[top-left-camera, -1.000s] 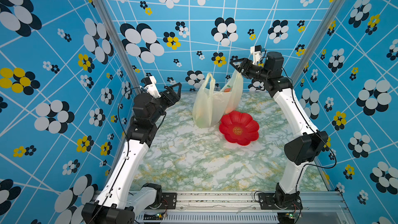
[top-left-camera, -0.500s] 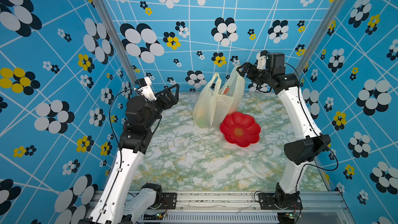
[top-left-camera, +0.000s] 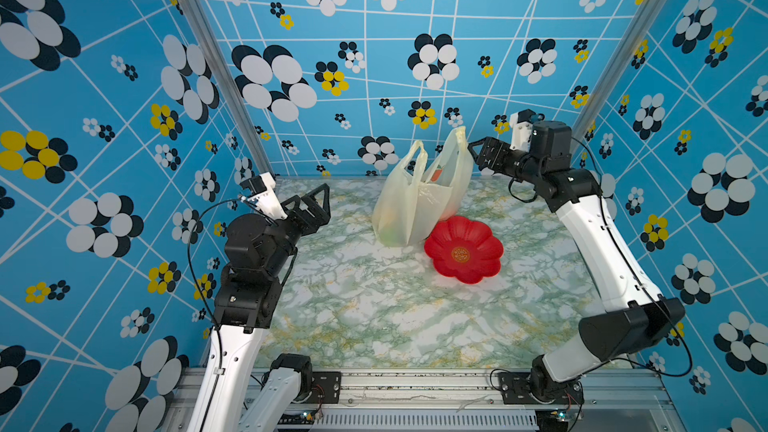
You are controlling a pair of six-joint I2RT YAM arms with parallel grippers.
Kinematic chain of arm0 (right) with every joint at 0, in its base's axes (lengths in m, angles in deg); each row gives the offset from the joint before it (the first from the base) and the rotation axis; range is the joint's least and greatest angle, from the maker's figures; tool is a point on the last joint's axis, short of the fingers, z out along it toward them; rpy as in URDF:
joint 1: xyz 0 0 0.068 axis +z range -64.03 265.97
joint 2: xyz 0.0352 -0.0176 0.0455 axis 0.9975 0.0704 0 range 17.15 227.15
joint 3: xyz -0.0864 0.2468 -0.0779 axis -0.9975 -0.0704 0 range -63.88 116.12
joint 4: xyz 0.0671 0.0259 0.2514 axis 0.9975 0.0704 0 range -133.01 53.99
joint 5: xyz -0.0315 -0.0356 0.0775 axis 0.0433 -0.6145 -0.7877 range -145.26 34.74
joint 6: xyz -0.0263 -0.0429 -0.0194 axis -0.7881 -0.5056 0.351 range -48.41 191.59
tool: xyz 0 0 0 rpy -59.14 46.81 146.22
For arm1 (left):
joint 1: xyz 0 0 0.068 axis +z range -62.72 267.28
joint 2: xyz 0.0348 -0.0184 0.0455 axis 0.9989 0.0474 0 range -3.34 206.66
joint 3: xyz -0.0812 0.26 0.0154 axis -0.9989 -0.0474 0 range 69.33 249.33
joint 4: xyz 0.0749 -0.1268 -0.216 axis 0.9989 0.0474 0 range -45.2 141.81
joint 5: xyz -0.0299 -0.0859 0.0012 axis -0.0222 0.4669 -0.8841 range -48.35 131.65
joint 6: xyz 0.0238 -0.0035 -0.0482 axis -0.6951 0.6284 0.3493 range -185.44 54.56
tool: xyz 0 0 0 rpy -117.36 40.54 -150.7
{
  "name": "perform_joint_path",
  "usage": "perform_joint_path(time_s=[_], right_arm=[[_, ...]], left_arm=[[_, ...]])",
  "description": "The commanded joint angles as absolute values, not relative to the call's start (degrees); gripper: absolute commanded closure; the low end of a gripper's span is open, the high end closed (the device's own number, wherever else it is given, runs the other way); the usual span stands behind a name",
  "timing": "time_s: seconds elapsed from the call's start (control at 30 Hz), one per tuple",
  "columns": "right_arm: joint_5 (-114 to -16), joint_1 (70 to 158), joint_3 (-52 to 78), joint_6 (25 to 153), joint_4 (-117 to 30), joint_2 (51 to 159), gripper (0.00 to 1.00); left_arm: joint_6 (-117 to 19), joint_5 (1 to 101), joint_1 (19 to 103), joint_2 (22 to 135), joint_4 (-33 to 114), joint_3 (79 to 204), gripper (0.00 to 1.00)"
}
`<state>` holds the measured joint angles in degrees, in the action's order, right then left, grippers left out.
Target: Place the fruits into the plastic bag
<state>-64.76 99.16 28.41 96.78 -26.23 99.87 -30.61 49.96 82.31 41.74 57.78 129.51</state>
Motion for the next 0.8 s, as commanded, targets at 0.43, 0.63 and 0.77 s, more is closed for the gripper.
perform_joint_path(time_s=[0.43,0.63,0.77], right_arm=[[-36.41,98.67,-28.23,82.92,-93.87,83.45,0.01],[-33.88,97.94,-35.74,75.4,-93.95,82.38,0.01],[-32.38,96.46,-41.55,74.72,-94.08,81.73,0.01]], left_arm=[[-29.94,29.16,83.09,22.41,44.57,100.66,0.01],[-29.14,25.11,83.02,16.5,41.91,92.28,0.01],[-29.5,22.49,83.03,15.47,42.54,89.92,0.01]])
